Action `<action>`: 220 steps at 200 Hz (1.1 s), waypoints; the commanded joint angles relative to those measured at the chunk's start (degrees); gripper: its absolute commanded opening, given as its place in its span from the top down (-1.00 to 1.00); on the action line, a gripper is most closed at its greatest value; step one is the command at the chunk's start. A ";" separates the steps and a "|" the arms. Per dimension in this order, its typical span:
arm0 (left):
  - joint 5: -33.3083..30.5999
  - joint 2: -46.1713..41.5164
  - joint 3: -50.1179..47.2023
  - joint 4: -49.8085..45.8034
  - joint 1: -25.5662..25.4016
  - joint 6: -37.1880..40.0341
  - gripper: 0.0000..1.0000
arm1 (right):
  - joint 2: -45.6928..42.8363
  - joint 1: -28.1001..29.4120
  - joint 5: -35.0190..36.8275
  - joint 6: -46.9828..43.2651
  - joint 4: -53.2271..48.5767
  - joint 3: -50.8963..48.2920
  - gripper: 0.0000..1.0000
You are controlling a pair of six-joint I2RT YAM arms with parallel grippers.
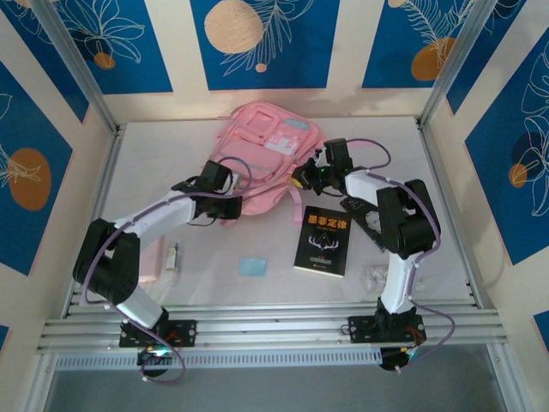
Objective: Pack the student bag
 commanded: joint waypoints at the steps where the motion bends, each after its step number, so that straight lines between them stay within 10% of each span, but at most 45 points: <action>1: 3.45 -1.66 -1.05 -0.93 -3.74 -6.47 1.00 | -0.58 -3.93 6.83 -2.48 1.68 3.64 0.27; 36: 3.96 1.30 2.65 4.46 -6.12 -10.03 1.00 | -8.91 -3.59 7.09 -0.75 0.92 -3.99 -0.45; 95: 5.72 4.77 8.21 5.57 -7.45 -11.49 1.00 | -22.53 1.02 5.75 3.11 1.43 -20.06 -0.64; 151: 4.93 4.23 8.09 5.56 -9.91 -13.17 1.00 | -18.06 9.05 6.31 9.91 7.08 -20.92 -0.57; 179: 4.23 3.95 7.84 5.29 -10.47 -13.43 1.00 | -12.86 9.12 8.08 13.07 13.69 -21.25 -0.26; 220: 0.13 3.07 6.38 1.52 -10.46 -11.45 1.00 | -11.87 8.05 11.32 12.15 14.82 -21.59 1.00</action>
